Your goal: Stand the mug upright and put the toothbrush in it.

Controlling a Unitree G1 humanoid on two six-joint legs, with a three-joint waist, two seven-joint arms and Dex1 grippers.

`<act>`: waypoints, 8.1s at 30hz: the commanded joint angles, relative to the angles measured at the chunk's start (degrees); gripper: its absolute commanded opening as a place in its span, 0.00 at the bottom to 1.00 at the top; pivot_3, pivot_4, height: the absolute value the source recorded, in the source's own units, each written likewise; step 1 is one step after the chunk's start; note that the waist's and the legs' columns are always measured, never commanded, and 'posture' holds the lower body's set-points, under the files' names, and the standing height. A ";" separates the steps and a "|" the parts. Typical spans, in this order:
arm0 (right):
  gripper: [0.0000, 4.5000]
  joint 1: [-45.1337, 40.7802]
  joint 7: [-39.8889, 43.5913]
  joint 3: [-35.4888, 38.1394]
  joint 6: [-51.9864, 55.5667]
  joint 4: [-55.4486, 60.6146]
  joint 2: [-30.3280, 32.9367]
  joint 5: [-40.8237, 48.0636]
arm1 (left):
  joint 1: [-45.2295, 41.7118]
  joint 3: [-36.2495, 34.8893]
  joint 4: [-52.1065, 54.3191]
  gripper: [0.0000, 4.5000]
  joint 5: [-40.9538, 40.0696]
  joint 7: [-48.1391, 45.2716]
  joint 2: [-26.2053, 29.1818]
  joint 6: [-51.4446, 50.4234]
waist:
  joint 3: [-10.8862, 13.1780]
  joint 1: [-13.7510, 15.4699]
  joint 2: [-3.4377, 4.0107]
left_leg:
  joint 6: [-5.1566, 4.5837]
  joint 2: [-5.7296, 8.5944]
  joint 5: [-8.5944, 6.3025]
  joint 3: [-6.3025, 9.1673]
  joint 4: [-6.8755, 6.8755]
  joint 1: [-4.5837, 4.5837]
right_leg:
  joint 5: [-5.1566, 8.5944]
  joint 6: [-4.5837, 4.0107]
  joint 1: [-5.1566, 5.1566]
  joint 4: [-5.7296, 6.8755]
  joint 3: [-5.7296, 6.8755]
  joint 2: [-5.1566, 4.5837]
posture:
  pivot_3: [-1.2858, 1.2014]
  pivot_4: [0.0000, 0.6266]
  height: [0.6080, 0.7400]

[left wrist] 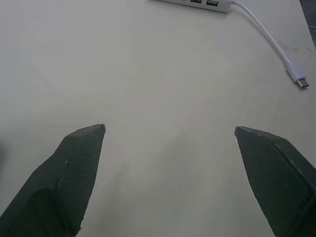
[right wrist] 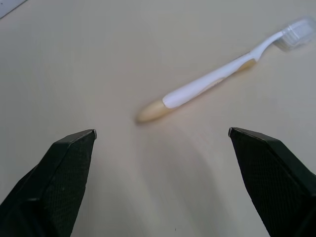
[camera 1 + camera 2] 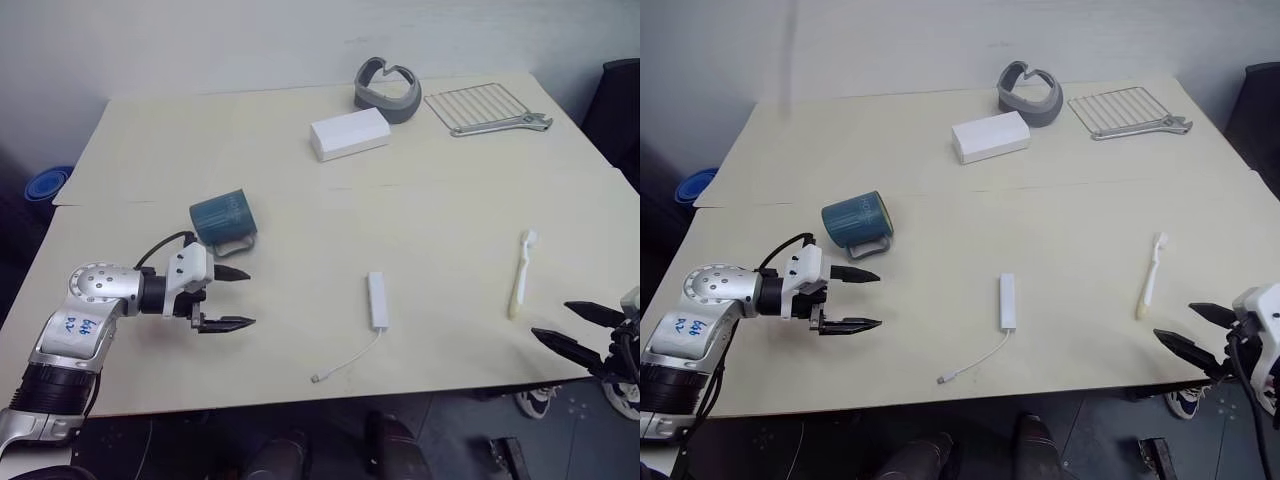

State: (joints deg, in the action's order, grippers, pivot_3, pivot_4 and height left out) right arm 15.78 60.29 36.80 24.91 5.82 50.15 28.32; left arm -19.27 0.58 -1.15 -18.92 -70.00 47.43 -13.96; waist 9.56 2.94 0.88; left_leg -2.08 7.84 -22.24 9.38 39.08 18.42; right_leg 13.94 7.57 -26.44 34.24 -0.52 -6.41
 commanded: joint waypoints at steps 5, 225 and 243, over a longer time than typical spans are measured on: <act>1.00 0.19 0.94 1.67 -1.71 -1.19 1.42 -0.31 | 0.27 -0.95 0.48 0.99 0.00 0.42 0.03 0.34 | 0.00 -0.03 0.00 | 0.00 0.00 0.00 0.00 0.00 0.00 | 0.00 0.00 0.00 0.00 -0.01 0.01 | 0.52 0.24 1.00; 1.00 -35.03 -55.69 -16.45 29.68 -3.35 -7.71 6.32 | -11.63 -8.77 20.84 0.99 -24.75 -5.75 9.19 -28.51 | -0.19 -1.20 -0.33 | 0.17 -0.80 -0.45 -0.55 0.55 0.32 | -0.42 -0.30 -0.19 -0.15 0.00 0.86 | 0.52 0.24 1.00; 0.39 -41.07 -46.85 -22.19 33.00 -9.33 -13.42 0.66 | -10.49 -7.85 22.79 1.00 -24.31 -1.59 7.90 -26.78 | -0.19 -3.09 -0.33 | 0.24 -0.99 -0.46 -0.59 0.36 0.22 | -0.37 -0.39 -0.18 -0.20 -0.01 0.96 | 0.52 0.24 1.00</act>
State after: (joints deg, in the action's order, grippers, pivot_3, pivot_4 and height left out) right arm -26.37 12.18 15.94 56.34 -4.36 37.60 28.72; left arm -29.21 -6.68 20.09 -42.48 -71.79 55.12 -41.23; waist 9.37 -0.15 0.55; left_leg -1.84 6.85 -22.70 8.78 39.44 18.63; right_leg 13.57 7.18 -26.61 34.04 -0.53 -5.45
